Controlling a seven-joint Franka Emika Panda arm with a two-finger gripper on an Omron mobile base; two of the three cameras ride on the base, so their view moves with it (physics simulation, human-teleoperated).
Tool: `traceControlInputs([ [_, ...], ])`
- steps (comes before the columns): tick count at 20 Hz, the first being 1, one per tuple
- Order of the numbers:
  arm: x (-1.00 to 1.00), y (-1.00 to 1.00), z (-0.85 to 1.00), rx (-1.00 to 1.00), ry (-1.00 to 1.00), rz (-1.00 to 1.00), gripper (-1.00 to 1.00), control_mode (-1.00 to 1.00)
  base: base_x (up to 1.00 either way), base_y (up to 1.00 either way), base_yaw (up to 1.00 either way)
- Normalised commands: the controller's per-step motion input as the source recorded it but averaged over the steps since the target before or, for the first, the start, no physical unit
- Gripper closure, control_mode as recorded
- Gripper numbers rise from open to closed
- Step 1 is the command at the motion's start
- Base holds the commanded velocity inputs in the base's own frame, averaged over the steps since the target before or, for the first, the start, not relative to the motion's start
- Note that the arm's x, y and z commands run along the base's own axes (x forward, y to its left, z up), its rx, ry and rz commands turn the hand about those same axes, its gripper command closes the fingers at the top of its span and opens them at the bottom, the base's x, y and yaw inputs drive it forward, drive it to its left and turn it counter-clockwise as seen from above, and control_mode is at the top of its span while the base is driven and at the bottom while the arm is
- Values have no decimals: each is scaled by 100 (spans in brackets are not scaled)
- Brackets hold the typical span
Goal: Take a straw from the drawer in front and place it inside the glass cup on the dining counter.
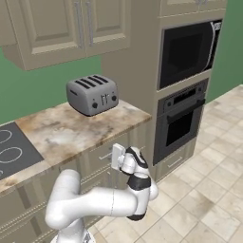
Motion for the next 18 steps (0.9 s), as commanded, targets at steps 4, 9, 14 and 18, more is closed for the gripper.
traceControlInputs([
  [4,20,18,-57,5,-2,0,100,-100,0,0,0],
  [9,7,8,-40,0,0,0,100,-100,0,0,0],
  [14,0,-2,-26,1,7,0,100,-100,0,0,0],
  [18,0,-67,-46,10,0,0,100,-100,0,0,0],
])
